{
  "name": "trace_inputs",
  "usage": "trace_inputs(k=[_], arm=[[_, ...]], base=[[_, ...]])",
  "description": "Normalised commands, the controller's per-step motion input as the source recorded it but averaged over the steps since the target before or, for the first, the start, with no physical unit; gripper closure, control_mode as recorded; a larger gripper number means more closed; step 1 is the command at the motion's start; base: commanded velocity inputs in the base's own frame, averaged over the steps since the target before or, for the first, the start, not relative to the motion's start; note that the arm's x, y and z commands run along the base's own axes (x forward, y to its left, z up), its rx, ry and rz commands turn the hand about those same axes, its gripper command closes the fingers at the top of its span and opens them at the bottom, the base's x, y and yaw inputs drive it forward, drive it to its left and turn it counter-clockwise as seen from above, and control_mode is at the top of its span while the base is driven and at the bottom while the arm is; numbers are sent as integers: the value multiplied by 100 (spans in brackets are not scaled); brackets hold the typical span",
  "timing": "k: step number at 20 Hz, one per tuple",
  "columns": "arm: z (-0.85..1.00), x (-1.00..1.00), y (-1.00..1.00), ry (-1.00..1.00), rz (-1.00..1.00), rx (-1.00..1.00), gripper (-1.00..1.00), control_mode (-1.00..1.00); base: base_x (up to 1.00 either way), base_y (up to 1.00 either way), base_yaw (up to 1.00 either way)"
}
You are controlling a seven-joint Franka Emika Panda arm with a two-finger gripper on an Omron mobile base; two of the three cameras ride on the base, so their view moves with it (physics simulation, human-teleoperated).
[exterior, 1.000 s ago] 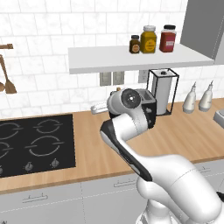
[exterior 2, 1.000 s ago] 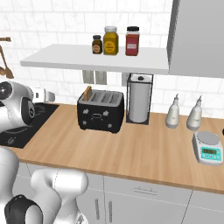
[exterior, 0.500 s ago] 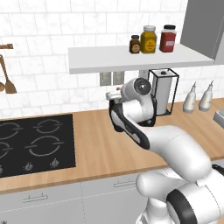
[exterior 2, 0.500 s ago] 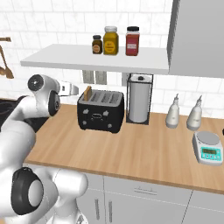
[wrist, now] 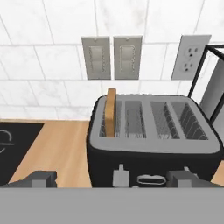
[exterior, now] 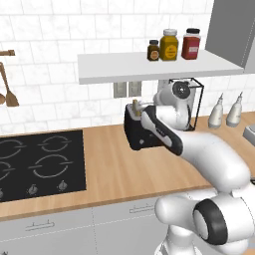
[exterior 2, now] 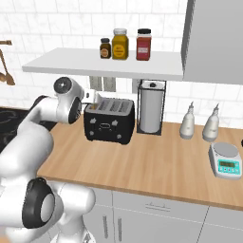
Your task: Start the toaster. Once the lever pops up, take the bread to the plate on the dining counter.
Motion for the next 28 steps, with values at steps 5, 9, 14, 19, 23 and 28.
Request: trace_inputs(k=[5, 9, 14, 19, 23, 28], arm=[[-28, 44, 0, 12, 0, 0, -100, -100], [-31, 41, 0, 0, 0, 0, -100, -100], [-26, 54, 8, 0, 0, 0, -100, -100], [-22, 47, 15, 0, 0, 0, -100, -100], [-16, 42, 13, 0, 0, 0, -100, -100], [-15, 43, 6, 0, 0, 0, -100, -100]], base=[[0, 0, 0], [0, 0, 0], [0, 0, 0], [0, 0, 0], [0, 0, 0], [0, 0, 0]])
